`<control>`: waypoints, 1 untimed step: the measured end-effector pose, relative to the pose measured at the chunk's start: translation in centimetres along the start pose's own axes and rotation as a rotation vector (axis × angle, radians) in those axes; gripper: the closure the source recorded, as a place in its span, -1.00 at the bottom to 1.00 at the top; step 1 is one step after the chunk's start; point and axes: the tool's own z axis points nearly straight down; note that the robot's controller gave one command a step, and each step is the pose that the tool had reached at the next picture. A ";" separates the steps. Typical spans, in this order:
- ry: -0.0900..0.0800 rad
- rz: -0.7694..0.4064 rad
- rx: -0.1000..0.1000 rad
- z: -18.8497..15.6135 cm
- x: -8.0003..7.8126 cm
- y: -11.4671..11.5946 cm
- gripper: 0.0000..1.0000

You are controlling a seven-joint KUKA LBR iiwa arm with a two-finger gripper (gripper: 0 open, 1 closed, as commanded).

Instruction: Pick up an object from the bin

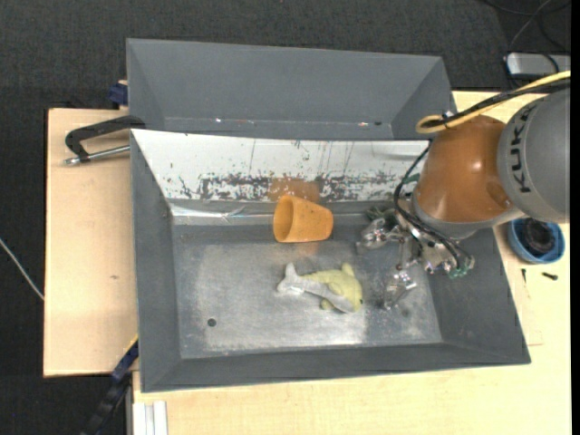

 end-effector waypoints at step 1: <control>-0.001 -0.393 -0.001 0.0 1.6 10.8 -1.00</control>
Offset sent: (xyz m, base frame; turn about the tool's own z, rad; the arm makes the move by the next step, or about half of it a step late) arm -0.0493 0.0964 -0.0022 -0.3928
